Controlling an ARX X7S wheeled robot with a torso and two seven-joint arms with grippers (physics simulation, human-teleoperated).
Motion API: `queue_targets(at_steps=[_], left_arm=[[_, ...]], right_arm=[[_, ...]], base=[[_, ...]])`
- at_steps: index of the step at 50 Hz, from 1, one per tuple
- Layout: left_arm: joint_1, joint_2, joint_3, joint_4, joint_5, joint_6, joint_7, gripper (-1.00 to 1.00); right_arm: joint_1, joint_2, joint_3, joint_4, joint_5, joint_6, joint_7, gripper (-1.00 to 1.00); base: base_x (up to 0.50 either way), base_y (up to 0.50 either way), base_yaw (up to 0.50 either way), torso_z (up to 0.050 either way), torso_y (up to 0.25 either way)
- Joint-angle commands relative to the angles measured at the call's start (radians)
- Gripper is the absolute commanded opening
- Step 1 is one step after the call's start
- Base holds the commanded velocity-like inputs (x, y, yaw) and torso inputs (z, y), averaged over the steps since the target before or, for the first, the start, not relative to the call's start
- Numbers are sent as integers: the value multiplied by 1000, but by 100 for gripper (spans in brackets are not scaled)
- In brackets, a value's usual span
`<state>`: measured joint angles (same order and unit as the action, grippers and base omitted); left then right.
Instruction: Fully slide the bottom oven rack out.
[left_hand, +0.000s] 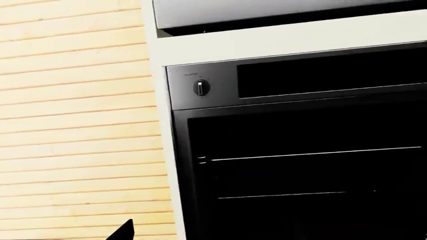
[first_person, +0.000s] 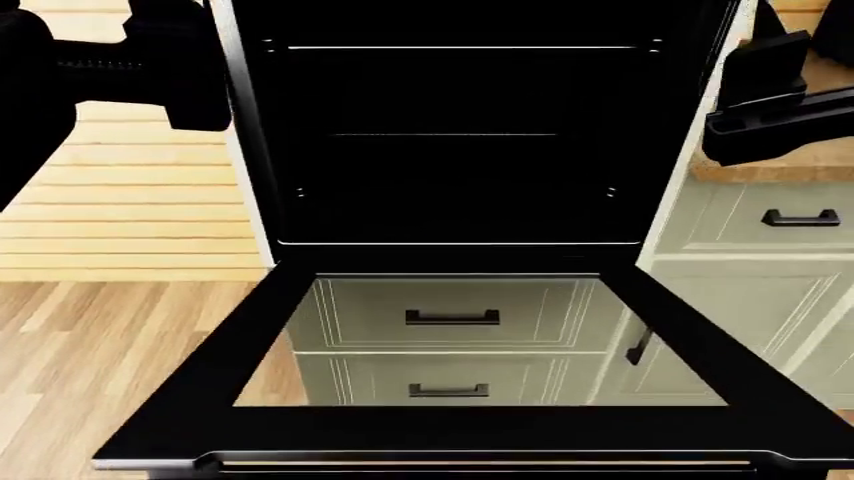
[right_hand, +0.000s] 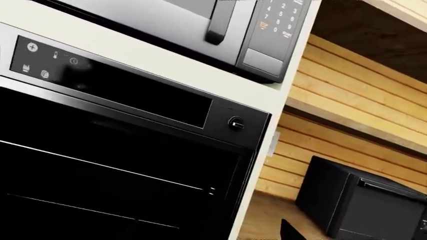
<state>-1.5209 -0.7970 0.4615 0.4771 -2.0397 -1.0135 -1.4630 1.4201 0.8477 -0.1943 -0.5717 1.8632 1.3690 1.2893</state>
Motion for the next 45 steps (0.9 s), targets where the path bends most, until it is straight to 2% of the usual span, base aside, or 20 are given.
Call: queue_targets(at_steps=[1, 10, 24, 45], left_arm=[[1, -14, 4, 5, 1, 10, 9, 100], [-5, -17, 12, 4, 3, 14, 14, 100], [-21, -30, 20, 1, -3, 21, 15, 100], [-37, -49, 36, 15, -26, 37, 9, 100]], right_arm=[[-3, 1, -13, -4, -3, -14, -5, 100], [-3, -1, -13, -8, -5, -32, -12, 100], [4, -3, -18, -20, -3, -48, -26, 100], [37, 38, -60, -18, 85, -84, 36, 100]], base=[[-1, -500, 0, 0, 0], [63, -274, 0, 0, 0], [271, -6, 0, 0, 0], [275, 0, 0, 0, 0]])
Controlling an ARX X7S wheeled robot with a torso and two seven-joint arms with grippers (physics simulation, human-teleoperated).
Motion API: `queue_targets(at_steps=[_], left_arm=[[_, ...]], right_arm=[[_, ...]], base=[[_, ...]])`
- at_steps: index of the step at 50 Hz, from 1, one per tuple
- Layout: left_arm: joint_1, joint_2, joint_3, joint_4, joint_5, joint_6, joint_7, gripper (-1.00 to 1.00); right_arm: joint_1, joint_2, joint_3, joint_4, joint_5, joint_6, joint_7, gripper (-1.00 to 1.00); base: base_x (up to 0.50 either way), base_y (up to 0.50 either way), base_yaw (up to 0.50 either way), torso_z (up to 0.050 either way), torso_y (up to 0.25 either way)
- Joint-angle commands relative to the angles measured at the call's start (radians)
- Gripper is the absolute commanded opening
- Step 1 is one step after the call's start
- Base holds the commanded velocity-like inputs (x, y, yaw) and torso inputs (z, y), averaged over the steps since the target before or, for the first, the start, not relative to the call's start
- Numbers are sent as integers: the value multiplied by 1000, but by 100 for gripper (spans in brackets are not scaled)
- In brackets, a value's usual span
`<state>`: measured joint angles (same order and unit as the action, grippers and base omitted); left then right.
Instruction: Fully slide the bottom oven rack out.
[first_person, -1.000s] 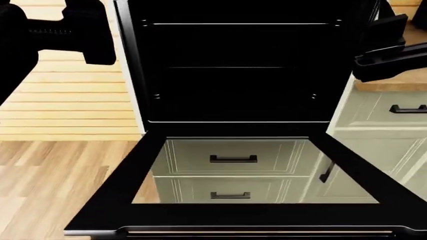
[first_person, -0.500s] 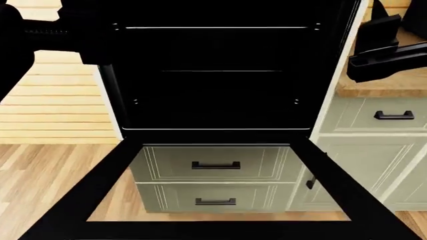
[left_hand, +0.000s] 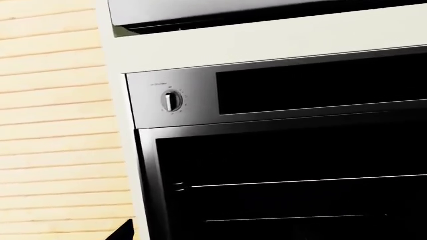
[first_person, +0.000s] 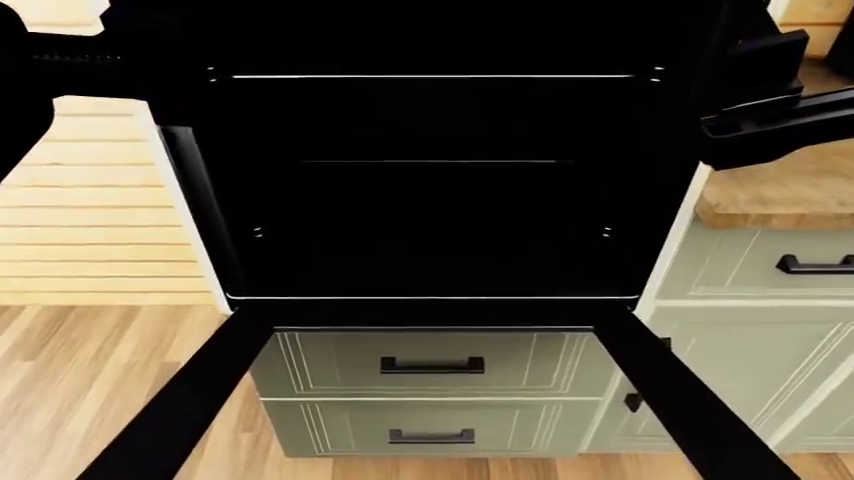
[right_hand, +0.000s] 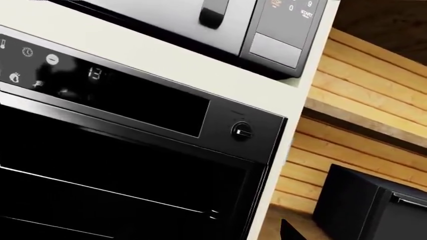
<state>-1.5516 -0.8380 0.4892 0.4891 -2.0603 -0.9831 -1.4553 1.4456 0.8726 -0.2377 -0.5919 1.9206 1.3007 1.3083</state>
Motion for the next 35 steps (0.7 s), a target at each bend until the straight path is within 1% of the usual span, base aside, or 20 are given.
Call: queue_targets(at_steps=[1, 17, 23, 27, 35], left_arm=[[-7, -8, 9, 3, -5, 7, 2, 100], [-14, -14, 19, 7, -7, 21, 5, 100], [-10, -25, 27, 3, 3, 13, 13, 100], [-6, -30, 36, 2, 3, 9, 15, 100], [-12, -33, 46, -2, 2, 5, 22, 100]], right_arm=[[11, 14, -17, 3, 27, -17, 17, 100], [15, 28, -41, 8, 32, -27, 29, 100], [25, 32, -69, 27, 77, -43, 50, 100], [18, 42, -84, 45, 104, -60, 68, 100], [11, 39, -99, 55, 96, -63, 62, 100]], base=[[281, 0, 0, 0, 0], [273, 0, 0, 0, 1], [15, 0, 0, 0, 0], [0, 0, 0, 0, -132], [0, 0, 0, 0, -146]])
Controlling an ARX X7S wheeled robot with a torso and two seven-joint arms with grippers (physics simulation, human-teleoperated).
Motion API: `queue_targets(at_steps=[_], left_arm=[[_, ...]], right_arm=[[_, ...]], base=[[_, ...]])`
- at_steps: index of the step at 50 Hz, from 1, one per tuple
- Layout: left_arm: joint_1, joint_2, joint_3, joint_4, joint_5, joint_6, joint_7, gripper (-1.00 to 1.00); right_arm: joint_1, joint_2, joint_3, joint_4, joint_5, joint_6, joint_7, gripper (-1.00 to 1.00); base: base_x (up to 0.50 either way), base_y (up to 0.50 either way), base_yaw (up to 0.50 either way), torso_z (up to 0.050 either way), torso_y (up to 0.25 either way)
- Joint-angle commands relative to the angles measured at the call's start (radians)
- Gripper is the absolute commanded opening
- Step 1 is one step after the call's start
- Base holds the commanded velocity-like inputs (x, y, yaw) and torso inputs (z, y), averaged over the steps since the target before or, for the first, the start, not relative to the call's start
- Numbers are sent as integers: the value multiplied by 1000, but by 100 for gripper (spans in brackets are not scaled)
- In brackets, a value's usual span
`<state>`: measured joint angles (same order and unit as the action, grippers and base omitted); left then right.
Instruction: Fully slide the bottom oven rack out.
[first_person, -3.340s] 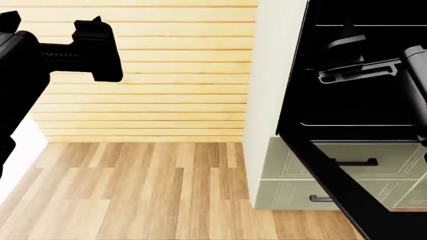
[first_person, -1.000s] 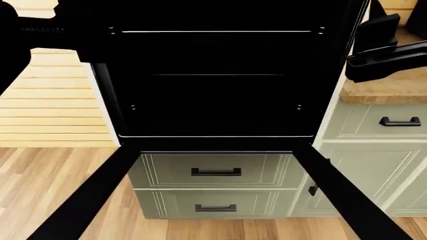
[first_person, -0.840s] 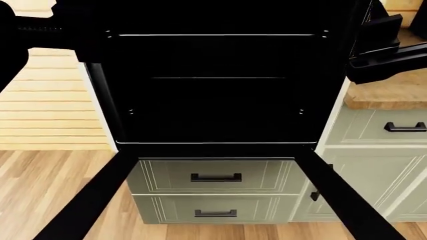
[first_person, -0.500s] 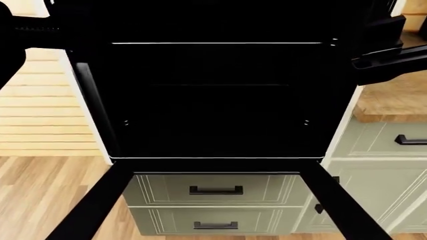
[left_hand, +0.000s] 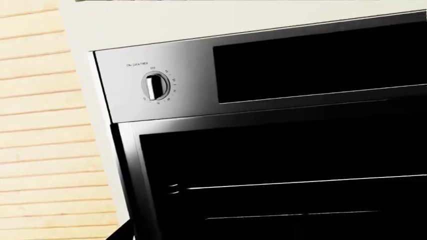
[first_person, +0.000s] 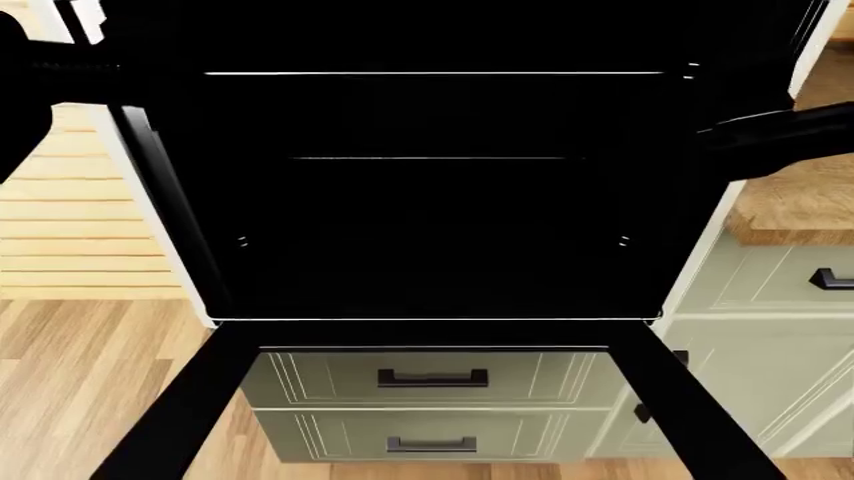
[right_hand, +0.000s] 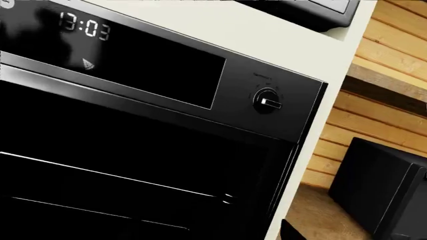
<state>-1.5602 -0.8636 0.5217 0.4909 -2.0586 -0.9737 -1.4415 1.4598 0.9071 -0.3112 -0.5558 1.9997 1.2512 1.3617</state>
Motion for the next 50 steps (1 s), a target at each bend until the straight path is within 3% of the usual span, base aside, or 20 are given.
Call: queue_targets(at_steps=[1, 50], left_arm=[[-4, -7, 15, -4, 0, -5, 9, 100], [10, -11, 47, 6, 10, 19, 37, 100]], right_arm=[[-1, 5, -27, 20, 17, -13, 8, 100], [-64, 19, -47, 12, -19, -52, -41, 100]], base=[[0, 0, 0, 0, -146], [0, 0, 0, 0, -148]])
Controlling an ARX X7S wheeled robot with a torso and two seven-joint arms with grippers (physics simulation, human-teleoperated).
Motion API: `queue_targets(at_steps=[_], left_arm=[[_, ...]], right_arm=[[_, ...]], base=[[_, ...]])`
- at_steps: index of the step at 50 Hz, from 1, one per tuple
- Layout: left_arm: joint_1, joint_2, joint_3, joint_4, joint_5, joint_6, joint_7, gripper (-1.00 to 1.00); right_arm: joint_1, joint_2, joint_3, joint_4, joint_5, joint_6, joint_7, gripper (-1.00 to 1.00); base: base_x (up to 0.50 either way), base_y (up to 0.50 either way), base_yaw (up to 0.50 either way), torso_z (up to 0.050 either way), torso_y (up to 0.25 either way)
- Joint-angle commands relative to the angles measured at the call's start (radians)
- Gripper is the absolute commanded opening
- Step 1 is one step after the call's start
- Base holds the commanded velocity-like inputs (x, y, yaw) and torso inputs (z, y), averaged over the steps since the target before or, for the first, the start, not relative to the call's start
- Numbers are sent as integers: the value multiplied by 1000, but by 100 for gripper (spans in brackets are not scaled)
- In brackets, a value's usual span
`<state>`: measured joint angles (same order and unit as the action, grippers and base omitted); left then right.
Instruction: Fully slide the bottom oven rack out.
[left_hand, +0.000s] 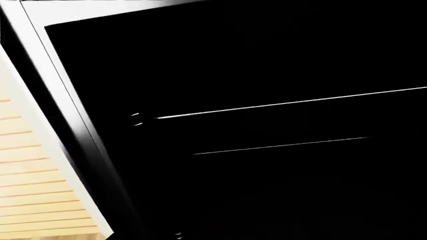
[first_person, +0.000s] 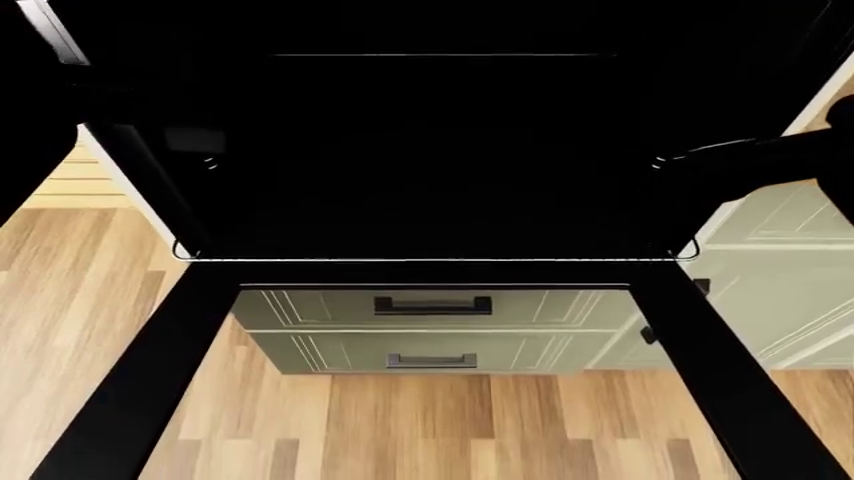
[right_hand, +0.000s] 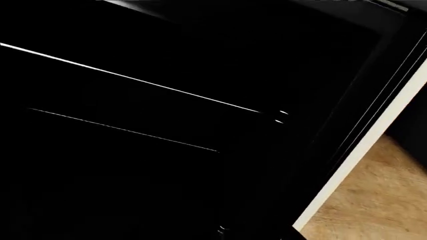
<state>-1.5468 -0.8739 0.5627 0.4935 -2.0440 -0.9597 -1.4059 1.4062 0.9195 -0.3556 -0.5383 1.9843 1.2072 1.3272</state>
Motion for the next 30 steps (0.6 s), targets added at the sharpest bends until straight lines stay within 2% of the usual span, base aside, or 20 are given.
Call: queue_targets(at_steps=[1, 30], left_arm=[[-4, 0, 7, 3, -5, 5, 1, 100], [-3, 0, 22, 5, -3, 21, 11, 100]], right_arm=[[-12, 7, -2, -6, -4, -10, -8, 100], [-24, -6, -19, -9, -25, -29, -32, 100]], base=[[0, 0, 0, 0, -162], [0, 0, 0, 1, -182]])
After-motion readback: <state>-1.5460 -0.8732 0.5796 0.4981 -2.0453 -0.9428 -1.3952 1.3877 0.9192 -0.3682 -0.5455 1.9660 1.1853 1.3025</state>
